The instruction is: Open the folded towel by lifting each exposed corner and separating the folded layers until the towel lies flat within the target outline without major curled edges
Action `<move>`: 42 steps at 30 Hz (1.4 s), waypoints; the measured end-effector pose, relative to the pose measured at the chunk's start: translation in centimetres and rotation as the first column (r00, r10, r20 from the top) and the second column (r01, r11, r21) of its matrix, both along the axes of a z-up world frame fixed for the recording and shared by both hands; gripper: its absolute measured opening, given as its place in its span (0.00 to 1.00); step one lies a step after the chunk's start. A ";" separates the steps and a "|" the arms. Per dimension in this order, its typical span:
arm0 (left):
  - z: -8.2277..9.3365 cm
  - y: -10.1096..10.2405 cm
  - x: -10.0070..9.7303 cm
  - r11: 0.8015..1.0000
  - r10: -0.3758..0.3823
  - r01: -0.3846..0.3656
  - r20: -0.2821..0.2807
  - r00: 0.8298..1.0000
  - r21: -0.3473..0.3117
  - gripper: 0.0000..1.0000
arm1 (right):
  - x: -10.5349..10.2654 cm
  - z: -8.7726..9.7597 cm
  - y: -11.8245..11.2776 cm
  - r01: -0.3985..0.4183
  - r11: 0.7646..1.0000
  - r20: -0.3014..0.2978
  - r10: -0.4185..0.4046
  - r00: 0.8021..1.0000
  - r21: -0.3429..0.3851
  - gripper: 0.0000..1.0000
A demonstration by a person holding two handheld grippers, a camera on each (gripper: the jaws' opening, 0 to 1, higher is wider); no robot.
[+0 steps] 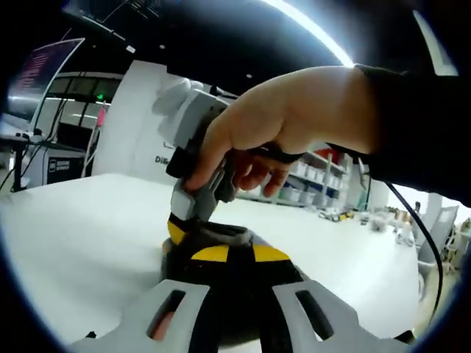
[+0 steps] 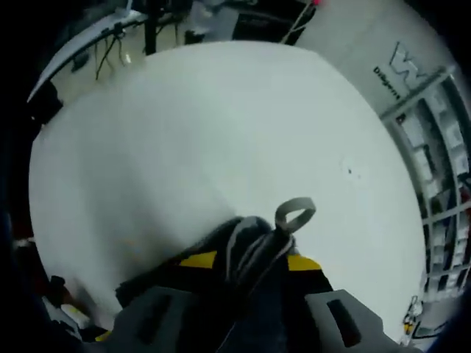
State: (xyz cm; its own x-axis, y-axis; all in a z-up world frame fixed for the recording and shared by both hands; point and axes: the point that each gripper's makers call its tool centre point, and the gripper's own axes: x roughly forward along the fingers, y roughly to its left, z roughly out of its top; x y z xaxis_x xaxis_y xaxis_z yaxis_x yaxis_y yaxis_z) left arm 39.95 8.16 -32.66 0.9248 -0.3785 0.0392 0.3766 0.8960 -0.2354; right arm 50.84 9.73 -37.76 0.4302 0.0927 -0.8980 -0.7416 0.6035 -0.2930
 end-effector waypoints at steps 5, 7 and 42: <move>0.0 -0.2 -0.1 1.000 -0.002 0.002 0.006 1.000 0.009 0.07 | -0.2 -0.2 0.0 -0.020 1.000 0.005 0.020 1.000 0.015 0.12; 0.0 -0.2 -0.1 1.000 -0.005 0.005 0.006 1.000 0.008 0.07 | -0.1 0.2 -0.1 -0.030 0.999 0.014 0.030 0.999 0.027 0.11; 5.1 -5.7 -1.5 0.990 -0.123 0.114 0.107 0.987 0.086 0.07 | -1.7 6.6 -2.6 -0.180 0.949 0.117 0.154 0.981 0.260 0.07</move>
